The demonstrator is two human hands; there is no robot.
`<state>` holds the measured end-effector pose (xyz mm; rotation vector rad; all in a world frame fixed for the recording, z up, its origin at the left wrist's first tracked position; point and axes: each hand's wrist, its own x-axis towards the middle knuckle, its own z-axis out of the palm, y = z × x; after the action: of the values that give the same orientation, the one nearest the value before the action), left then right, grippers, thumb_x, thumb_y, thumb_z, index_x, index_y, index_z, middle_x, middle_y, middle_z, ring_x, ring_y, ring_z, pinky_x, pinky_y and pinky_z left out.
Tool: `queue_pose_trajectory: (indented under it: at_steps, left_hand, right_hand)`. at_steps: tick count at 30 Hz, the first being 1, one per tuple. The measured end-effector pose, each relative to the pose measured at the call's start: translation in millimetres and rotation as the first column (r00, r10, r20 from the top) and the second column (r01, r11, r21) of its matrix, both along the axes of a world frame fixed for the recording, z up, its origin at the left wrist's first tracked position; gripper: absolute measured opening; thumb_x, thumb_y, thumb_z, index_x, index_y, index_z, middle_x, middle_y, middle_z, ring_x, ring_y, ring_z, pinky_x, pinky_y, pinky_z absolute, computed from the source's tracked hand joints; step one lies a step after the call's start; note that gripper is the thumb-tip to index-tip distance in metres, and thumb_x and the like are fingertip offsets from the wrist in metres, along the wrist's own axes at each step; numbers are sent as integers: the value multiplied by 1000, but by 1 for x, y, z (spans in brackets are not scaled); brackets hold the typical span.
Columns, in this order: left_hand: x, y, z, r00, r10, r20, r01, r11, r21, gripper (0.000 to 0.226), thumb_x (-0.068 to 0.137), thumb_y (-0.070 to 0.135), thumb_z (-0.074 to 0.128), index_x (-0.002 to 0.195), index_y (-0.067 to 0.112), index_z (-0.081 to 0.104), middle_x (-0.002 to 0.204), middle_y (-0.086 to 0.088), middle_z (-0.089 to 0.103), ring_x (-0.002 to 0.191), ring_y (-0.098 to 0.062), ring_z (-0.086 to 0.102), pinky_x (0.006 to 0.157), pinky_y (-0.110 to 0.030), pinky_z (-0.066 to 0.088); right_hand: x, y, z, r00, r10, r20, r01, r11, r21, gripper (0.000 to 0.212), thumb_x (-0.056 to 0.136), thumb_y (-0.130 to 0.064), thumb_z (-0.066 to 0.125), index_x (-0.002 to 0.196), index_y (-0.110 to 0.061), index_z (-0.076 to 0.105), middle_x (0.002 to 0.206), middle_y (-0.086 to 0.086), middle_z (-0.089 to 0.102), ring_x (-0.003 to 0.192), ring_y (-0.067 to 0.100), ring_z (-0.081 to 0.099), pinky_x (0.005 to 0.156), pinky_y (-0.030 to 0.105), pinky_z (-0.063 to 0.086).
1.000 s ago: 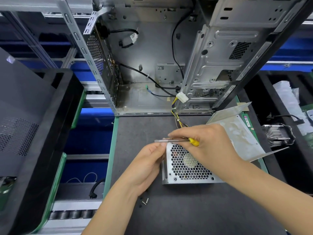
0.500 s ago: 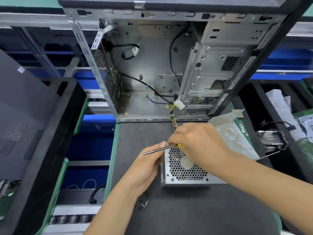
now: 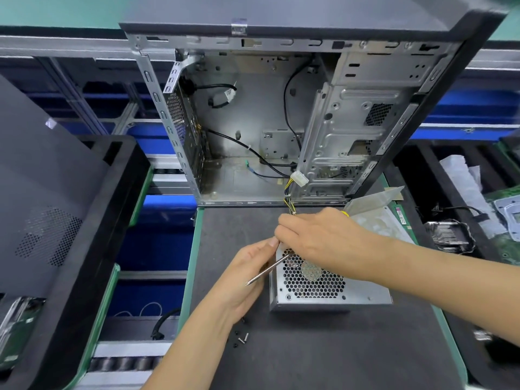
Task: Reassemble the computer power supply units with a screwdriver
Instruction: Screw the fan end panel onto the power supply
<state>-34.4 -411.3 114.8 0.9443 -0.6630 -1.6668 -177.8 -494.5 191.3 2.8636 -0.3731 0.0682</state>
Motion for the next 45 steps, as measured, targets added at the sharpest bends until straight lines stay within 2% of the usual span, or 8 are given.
queue_pose_trajectory:
  at_steps: [3,7,12,16,18,23,30,45]
  left_hand:
    - [-2,0,0,999,16,50,-16,1000,6,31,101,27,49,108,9,74,115,-13,70,110,-21,64,102,-34,47]
    - [-4,-1,4,995,69,73,-72,996,50,30,93,27,52,102,11,76,105,-10,73,99,-15,67,94,-31,50]
    - [-9,-3,6,982,58,182,-80,990,117,38,103,21,40,102,11,76,108,-15,73,99,-19,68,90,-29,53]
    - [-15,-2,9,975,64,212,-98,983,154,44,104,21,34,98,17,77,103,-11,75,96,-19,71,73,-25,56]
    - [-17,-1,10,975,87,205,-121,980,159,43,103,21,34,99,15,77,104,-13,74,97,-22,71,72,-26,56]
    - [-20,0,9,978,120,173,-151,972,182,44,105,27,35,102,17,77,106,-13,74,99,-23,70,76,-30,56]
    - [-21,1,11,976,117,182,-148,974,173,36,103,24,40,111,10,72,110,-16,72,105,-29,68,88,-38,56]
    - [-19,1,8,971,105,214,-140,978,156,32,102,21,43,110,11,73,107,-12,74,98,-22,71,76,-28,57]
  right_hand:
    - [0,-2,1,997,-74,-8,74,989,130,28,66,-8,80,82,-19,60,76,-3,54,56,17,59,34,28,38]
    - [-3,-11,10,968,-251,-7,229,873,432,38,86,-48,60,117,-27,60,99,-12,56,86,14,60,66,32,46]
    - [-14,-33,37,937,-330,-118,332,727,601,15,85,-33,67,87,-31,52,71,-23,50,71,-7,48,66,17,38]
    - [-26,-40,63,941,-261,-216,338,760,555,18,89,-28,60,78,-36,49,73,-14,54,74,2,51,66,21,40]
    - [-33,-39,71,941,-229,-249,325,819,474,2,91,-38,57,93,-38,57,81,-14,59,81,8,55,72,32,46]
    - [-38,-31,80,923,-181,-340,286,913,291,31,93,-50,46,124,-51,45,107,-18,61,99,16,57,73,31,46]
    - [-36,-27,79,909,-225,-350,300,938,176,19,92,-45,49,110,-42,44,68,-14,38,72,17,43,49,26,25]
    - [-29,-14,87,869,-243,-431,292,955,50,12,93,-36,50,105,-32,50,80,-9,48,72,23,50,54,28,34]
